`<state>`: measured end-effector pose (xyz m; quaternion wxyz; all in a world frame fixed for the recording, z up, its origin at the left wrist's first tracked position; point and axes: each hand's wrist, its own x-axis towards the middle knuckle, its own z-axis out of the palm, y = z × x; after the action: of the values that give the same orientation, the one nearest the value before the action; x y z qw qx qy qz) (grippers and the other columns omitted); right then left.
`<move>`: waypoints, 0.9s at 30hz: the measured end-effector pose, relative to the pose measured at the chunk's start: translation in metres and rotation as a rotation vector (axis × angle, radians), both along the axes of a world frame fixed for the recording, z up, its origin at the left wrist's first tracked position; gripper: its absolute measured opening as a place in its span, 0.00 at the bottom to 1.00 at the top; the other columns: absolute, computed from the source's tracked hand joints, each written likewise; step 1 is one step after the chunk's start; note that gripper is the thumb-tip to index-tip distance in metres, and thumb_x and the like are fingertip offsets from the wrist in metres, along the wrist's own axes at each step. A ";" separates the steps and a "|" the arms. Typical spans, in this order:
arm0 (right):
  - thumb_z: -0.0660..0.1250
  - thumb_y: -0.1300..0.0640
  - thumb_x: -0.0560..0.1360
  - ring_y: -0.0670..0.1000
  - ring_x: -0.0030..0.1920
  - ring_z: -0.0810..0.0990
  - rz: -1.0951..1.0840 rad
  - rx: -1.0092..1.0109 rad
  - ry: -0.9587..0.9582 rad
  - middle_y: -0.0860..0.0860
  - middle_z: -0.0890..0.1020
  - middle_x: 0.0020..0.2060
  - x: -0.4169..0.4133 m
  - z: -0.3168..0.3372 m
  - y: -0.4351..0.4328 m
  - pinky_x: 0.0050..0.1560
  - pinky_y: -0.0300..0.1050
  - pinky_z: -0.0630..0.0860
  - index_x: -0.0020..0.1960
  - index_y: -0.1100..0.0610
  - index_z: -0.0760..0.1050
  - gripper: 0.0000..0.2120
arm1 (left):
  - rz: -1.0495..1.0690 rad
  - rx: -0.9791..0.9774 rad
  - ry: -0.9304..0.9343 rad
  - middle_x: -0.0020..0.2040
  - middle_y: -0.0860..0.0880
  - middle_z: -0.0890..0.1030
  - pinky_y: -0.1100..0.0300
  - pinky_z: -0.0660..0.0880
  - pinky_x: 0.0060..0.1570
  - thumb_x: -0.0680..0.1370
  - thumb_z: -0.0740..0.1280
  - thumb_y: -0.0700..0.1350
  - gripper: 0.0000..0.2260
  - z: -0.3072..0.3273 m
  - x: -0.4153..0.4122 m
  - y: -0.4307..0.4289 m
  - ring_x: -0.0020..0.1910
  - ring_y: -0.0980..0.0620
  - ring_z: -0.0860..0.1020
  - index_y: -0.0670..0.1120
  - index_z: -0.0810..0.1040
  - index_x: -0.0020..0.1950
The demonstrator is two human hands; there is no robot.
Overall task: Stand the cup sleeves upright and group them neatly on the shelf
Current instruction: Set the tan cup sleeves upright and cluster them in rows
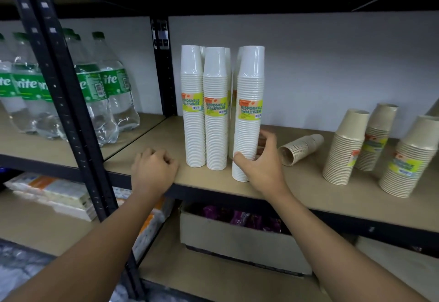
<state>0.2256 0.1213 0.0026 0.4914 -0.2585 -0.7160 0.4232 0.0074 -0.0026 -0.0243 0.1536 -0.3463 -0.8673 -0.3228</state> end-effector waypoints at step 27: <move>0.78 0.48 0.69 0.42 0.56 0.77 -0.035 0.055 -0.147 0.46 0.77 0.61 -0.012 -0.011 0.017 0.55 0.42 0.76 0.69 0.47 0.67 0.33 | -0.021 -0.017 0.000 0.49 0.46 0.78 0.51 0.70 0.54 0.75 0.64 0.50 0.07 -0.006 -0.008 0.001 0.51 0.42 0.73 0.49 0.79 0.44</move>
<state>0.2138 0.1385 -0.0086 0.4518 -0.2877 -0.7567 0.3748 -0.0008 -0.0015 -0.0306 0.1472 -0.3567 -0.8663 -0.3171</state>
